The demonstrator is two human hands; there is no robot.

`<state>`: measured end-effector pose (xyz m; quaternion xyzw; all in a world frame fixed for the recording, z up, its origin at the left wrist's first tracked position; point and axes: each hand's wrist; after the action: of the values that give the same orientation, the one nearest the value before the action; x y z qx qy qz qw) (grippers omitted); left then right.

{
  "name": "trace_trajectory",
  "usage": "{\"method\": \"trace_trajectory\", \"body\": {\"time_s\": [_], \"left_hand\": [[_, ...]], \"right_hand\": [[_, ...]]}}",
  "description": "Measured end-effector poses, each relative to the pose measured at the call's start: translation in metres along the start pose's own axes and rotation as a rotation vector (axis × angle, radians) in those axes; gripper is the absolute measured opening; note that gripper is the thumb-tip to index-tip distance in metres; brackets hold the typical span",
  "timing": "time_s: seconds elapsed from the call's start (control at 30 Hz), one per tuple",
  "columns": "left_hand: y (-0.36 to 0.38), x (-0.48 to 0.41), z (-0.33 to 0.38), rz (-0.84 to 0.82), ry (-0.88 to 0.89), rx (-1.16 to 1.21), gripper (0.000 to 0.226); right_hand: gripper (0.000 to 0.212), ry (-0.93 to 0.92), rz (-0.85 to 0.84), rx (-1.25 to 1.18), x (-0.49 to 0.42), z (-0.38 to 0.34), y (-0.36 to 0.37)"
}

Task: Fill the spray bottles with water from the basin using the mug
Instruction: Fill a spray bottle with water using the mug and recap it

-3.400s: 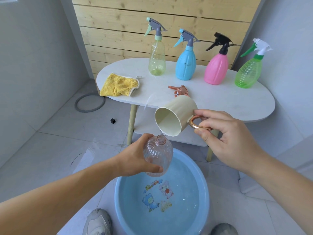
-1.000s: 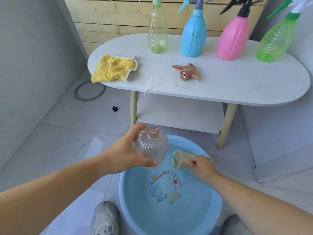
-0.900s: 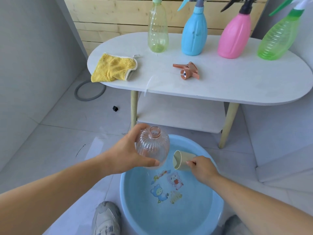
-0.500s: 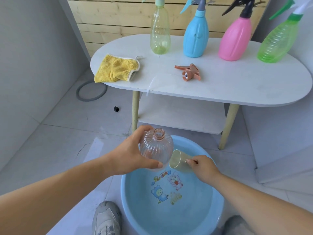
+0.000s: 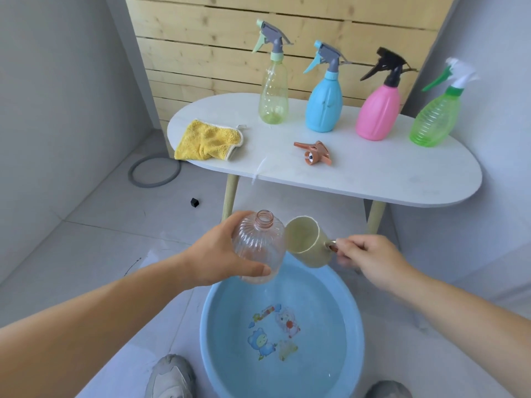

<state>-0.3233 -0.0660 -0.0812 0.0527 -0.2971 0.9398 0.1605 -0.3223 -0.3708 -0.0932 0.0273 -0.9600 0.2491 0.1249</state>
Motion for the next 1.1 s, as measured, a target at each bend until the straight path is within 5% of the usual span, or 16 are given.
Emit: {"method": "trace_trajectory", "body": {"time_s": [0.4, 1.1], "left_hand": [[0.018, 0.007, 0.012, -0.035, -0.003, 0.046, 0.097], [0.031, 0.002, 0.012, -0.031, 0.007, 0.057, 0.100]], "right_hand": [[0.017, -0.337, 0.158, -0.052, 0.052, -0.074, -0.043], [0.011, -0.567, 0.134, 0.007, 0.058, -0.080, -0.033]]}}
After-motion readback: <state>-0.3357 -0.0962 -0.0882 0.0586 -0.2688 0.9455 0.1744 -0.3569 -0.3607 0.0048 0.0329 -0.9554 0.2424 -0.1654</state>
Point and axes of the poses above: each hand's wrist, its own x-axis away from the middle knuckle, its own y-axis out of the palm, z = x × y, and after that the axes turned 4 degrees about -x, right-handed
